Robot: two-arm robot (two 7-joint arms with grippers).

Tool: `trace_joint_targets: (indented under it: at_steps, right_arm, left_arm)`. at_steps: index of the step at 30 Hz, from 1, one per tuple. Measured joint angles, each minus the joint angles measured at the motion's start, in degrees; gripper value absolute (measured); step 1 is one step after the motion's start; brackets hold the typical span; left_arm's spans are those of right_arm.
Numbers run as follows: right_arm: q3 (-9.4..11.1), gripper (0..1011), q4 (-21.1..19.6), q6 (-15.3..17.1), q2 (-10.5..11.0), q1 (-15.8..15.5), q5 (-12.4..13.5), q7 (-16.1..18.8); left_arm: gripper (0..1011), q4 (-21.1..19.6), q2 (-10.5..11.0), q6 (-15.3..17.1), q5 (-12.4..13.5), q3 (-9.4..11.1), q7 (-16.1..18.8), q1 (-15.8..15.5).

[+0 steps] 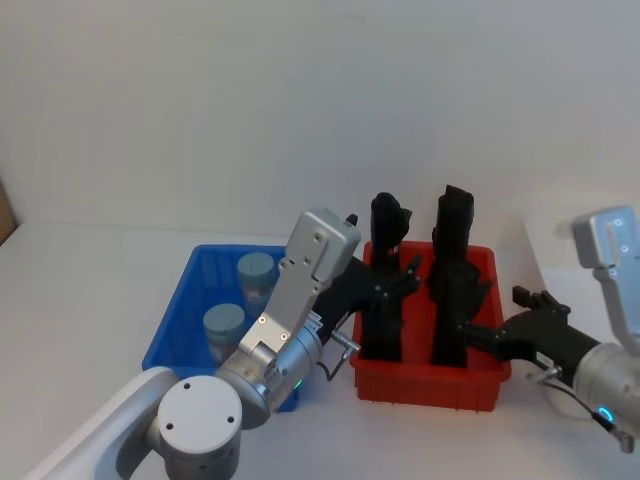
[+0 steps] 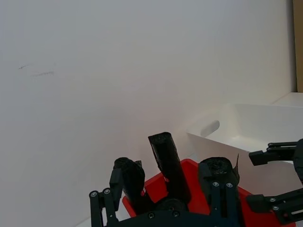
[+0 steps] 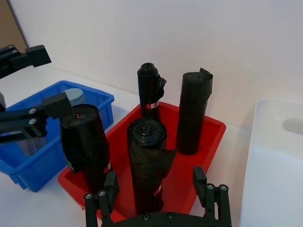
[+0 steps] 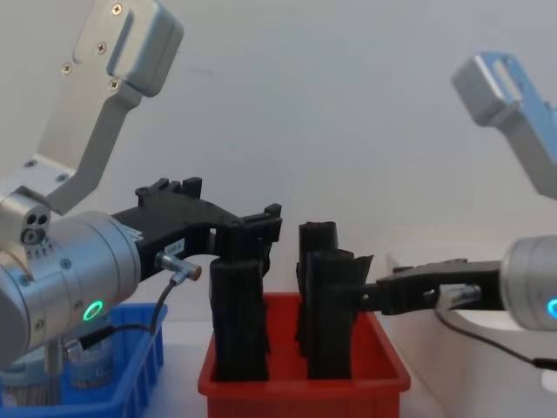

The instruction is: Pick the cotton swabs from the blue box and place them into the white box.

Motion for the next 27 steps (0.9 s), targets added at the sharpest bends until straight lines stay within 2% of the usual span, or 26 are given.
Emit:
trace_joint_targets:
  at_steps: [6,16,27]
  right_arm:
    - [-0.84,1002,2.12,-0.46,-1.33,1.06,-1.31,-0.99]
    - [-2.15,1002,7.63,-4.09,-3.75,3.48,-3.92,-2.44]
    - [-3.13,1002,13.33,-7.09,-6.27,6.24,-5.07,-3.93]
  left_arm:
    - [1004,0.00,0.00,0.00,0.00,0.00,0.00,0.00]
    - [1004,0.00,0.00,0.00,0.00,0.00,0.00,0.00]
    - [1004,0.00,0.00,0.00,0.00,0.00,0.00,0.00]
